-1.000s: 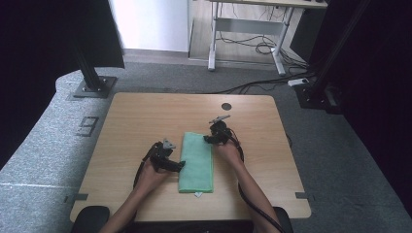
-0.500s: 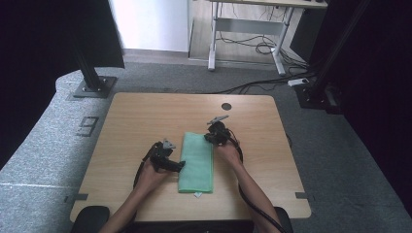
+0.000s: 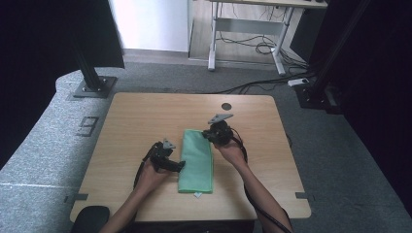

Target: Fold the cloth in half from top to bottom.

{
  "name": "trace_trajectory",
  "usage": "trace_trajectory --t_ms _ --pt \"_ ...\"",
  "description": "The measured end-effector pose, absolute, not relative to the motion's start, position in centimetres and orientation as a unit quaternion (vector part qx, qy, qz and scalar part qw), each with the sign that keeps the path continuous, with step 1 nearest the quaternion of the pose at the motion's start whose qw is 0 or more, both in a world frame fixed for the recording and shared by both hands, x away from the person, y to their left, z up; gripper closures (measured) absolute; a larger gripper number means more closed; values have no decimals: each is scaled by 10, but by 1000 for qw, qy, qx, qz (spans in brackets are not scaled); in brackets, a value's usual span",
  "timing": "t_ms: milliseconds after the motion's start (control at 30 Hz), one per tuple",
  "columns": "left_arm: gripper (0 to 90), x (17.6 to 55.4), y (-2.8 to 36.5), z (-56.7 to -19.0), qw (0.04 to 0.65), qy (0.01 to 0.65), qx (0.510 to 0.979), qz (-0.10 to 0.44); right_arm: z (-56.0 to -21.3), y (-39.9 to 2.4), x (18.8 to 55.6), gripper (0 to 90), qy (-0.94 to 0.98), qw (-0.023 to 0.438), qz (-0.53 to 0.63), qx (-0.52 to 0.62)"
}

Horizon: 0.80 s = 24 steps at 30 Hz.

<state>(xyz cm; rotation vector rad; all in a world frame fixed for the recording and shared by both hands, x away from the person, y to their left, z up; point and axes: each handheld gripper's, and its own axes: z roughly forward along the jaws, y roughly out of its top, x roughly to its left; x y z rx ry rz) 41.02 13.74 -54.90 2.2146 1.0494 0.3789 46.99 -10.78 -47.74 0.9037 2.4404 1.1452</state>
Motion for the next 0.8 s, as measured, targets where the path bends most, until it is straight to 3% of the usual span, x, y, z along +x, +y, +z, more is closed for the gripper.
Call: trace_trajectory --t_ms 800 --pt "10 410 137 -549 325 404 843 146 -460 -132 404 830 854 112 433 266"
